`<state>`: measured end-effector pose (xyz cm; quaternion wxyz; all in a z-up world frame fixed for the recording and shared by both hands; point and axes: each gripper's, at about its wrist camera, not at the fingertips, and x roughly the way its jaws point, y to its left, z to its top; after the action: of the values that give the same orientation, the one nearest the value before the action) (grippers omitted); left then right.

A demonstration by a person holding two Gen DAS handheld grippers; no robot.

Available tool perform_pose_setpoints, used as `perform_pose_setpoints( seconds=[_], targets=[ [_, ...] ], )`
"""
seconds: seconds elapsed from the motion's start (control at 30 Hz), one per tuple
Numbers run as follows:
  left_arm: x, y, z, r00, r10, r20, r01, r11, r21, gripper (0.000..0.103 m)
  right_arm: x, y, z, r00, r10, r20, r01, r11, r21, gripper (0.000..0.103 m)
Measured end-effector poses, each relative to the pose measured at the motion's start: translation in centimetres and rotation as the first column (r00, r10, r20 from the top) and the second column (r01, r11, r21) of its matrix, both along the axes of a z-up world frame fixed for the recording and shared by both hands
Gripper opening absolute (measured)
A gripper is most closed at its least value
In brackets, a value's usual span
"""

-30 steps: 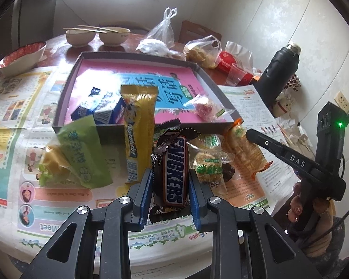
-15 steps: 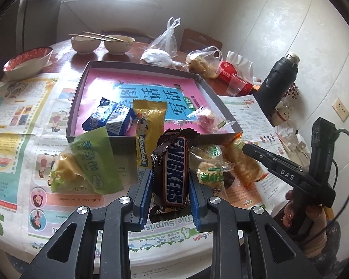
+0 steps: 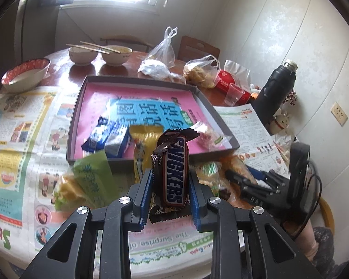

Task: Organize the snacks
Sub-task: 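Lift the Snickers bar with the left gripper while the right gripper grasps the orange-wrapped bread roll, then carry the Snickers over the tray with the left gripper while the right carries the bread roll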

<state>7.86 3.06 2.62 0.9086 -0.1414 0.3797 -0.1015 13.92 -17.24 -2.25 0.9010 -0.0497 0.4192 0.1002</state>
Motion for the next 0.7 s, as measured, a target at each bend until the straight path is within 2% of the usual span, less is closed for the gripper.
perform_pose_setpoints(
  seconds=[0.1, 0.37, 0.7],
  targets=[
    [0.8, 0.0, 0.6, 1.0, -0.001, 0.011, 0.001, 1.0, -0.005, 0.03, -0.1, -0.2, 0.1, 1.0, 0.003, 0.001, -0.003, 1.0, 0.015, 0.036],
    [3.2, 0.3, 2.3, 0.999, 0.002, 0.043, -0.002, 1.0, -0.014, 0.03, 0.1, -2.1, 2.6, 0.999, 0.003, 0.032, -0.008, 0.988, 0.156, 0.036],
    [6.7, 0.4, 3.3, 0.999, 0.006, 0.047, -0.005, 1.0, -0.011, 0.03, 2.2, -2.9, 6.2, 0.995, -0.01, 0.101, -0.013, 0.975, 0.222, 0.036]
  ],
)
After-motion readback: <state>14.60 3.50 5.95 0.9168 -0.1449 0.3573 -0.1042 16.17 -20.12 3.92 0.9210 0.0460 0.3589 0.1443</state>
